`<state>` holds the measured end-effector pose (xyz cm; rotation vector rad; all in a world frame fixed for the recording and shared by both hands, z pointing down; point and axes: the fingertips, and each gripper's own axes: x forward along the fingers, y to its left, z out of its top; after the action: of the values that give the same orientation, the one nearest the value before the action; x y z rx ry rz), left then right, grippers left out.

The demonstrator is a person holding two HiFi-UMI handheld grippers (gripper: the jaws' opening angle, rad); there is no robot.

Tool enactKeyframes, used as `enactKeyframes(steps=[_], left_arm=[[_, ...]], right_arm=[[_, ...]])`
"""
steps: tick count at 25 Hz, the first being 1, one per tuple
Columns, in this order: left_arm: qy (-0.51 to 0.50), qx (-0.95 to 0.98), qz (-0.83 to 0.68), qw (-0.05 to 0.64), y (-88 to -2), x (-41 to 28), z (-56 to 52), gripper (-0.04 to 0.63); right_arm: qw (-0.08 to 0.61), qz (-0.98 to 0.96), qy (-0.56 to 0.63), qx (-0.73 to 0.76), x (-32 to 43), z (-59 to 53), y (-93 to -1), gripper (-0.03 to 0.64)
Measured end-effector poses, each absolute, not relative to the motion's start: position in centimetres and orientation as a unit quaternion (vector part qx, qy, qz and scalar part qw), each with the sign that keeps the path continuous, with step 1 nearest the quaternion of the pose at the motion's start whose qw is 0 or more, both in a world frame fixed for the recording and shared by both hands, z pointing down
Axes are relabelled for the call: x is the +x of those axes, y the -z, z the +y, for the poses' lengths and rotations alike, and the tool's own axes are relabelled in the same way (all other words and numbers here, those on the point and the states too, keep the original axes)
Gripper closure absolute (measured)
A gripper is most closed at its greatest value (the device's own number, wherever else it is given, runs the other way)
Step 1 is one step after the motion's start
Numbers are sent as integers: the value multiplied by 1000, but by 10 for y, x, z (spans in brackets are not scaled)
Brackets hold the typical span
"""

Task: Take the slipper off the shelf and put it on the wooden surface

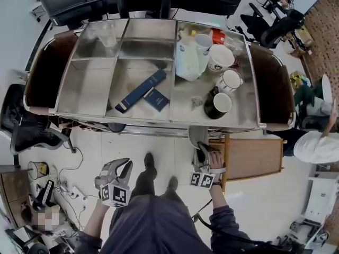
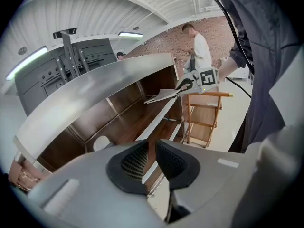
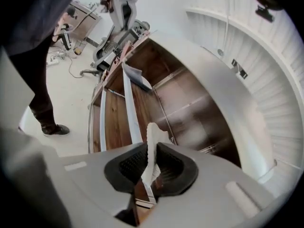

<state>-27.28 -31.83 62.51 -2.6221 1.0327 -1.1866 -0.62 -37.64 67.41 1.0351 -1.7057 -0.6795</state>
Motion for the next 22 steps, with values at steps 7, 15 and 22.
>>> enactKeyframes(steps=[7, 15, 22], left_arm=[[362, -878, 307, 56, -630, -180, -269, 540], [359, -868, 338, 60, -643, -48, -139, 546], [366, -861, 351, 35, -624, 31, -32, 547]], right_arm=[[475, -719, 312, 399, 34, -243, -628, 586], [460, -721, 336, 395, 179, -88, -622, 586], [513, -697, 297, 404, 342, -26, -693, 586]])
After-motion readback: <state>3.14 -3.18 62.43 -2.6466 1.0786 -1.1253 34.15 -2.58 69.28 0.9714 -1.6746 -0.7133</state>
